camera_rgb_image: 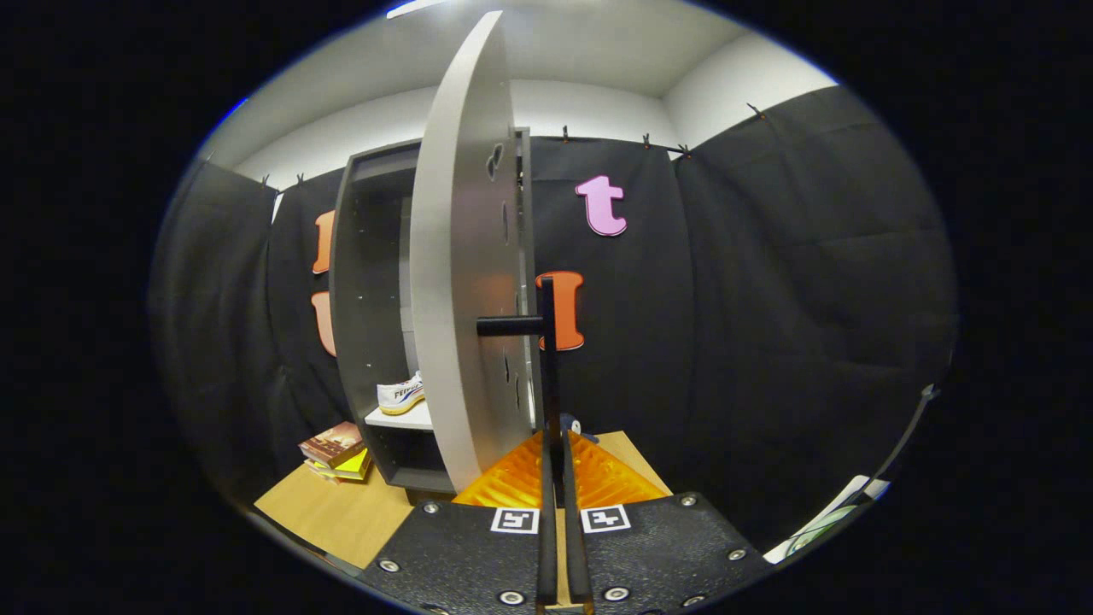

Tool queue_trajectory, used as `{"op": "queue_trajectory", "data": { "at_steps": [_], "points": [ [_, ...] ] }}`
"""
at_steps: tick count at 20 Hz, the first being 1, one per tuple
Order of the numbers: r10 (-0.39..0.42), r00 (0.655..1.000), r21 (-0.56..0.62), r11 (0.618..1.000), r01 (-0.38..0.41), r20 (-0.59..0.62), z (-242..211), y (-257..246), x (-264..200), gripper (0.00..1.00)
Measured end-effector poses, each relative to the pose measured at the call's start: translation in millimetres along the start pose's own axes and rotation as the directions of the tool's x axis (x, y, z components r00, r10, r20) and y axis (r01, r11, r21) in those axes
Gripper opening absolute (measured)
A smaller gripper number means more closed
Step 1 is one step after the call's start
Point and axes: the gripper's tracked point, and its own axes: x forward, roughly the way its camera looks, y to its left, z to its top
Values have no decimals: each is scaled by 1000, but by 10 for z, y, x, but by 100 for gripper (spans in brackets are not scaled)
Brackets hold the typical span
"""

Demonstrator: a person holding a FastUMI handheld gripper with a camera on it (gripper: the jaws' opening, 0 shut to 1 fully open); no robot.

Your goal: Open the shoe cabinet door, grab the shoes and put them into the shoe cabinet, then close the shoe cabinet door.

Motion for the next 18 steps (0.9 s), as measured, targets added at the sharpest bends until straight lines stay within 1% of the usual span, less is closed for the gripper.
{"op": "queue_trajectory", "data": {
  "at_steps": [2, 5, 7, 9, 10, 11, 13, 15, 16, 17, 18],
  "points": [
    [-59, 998, -10, 998, 59, 12, 7, -75, -18, 5],
    [-139, 990, -57, 988, 141, 32, 51, -132, -10, 9],
    [-158, 986, -77, 984, 161, 45, 81, -106, -32, 11],
    [-142, 989, -107, 983, 146, 52, 71, -61, -70, 15],
    [-161, 985, -142, 976, 168, 58, 75, -85, -92, 17],
    [-137, 989, -177, 974, 144, 52, 45, -24, -143, 19],
    [-58, 998, -214, 975, 57, 1, -65, 143, -150, 19],
    [-10, 1000, -228, 974, 3, -27, -165, 333, -256, 23],
    [32, 999, -222, 974, -40, -40, -211, 460, -263, 27],
    [57, 997, -216, 974, -67, -53, -257, 543, -256, 29],
    [73, 995, -210, 974, -85, -67, -312, 621, -239, 35]
  ]
}}
